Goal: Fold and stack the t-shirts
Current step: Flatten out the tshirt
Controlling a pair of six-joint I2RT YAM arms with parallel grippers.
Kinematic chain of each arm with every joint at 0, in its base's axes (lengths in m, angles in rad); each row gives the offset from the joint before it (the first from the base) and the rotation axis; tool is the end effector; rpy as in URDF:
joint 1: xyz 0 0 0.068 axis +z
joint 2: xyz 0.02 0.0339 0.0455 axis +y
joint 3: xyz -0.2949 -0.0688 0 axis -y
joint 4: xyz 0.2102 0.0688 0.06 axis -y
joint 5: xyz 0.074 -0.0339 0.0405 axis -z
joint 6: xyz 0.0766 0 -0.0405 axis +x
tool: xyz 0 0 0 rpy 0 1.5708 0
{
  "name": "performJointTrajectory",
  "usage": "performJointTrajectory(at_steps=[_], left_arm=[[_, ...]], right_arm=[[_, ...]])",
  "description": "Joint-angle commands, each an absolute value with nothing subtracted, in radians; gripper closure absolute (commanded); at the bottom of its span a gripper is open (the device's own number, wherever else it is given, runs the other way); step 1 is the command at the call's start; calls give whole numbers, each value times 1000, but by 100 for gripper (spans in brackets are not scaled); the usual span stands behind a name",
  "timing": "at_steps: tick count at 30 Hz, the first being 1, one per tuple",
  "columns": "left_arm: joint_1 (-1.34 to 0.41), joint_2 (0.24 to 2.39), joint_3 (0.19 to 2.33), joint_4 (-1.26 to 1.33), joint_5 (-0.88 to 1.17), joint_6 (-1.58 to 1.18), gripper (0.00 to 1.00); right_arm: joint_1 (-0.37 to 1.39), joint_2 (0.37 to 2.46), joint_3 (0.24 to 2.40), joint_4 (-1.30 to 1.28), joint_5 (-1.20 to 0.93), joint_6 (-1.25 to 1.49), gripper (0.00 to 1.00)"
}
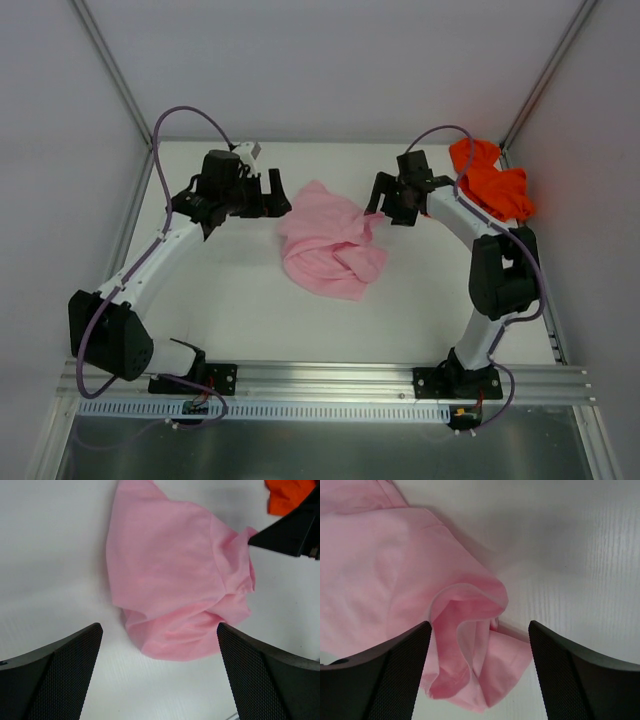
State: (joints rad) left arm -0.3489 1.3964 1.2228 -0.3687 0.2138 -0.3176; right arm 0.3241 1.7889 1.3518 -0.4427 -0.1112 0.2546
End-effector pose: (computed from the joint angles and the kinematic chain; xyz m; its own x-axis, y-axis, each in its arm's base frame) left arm 0.2893 -0.1225 0.3499 -0.6184 -0.0998 -0.7795 0.3282 0.8685 -0.3715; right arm 0.3720 0.1340 0.2511 -0.8035 -0.0059 -0.5952 -0.1872 0.9517 0.2433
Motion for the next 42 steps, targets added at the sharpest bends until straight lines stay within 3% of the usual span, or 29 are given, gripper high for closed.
performJointTrajectory(at_steps=[1, 9, 12, 14, 15, 17, 32, 42], left_arm=[[-368, 1341, 1146, -419, 169, -353, 1], [-367, 1256, 985, -379, 270, -410, 1], [-367, 1227, 940, -335, 320, -422, 2], [-368, 1229, 928, -298, 382, -416, 2], [-370, 1235, 928, -288, 406, -411, 3], [-388, 1247, 940, -276, 451, -397, 4], [-495, 1377, 1014, -246, 437, -436, 10], [-661, 1612, 1221, -288, 344, -443, 15]], right_arm=[[322, 1821, 1379, -338, -103, 336, 17], [324, 1888, 1428, -262, -114, 377, 19], [325, 1926, 1443, -247, -120, 391, 30], [327, 1939, 1443, -221, -120, 396, 49], [327, 1948, 1448, -215, -121, 397, 72], [328, 1951, 1460, -218, -120, 396, 97], [276, 1810, 1674, -353, -6, 255, 99], [227, 1796, 1781, -405, 140, 129, 99]])
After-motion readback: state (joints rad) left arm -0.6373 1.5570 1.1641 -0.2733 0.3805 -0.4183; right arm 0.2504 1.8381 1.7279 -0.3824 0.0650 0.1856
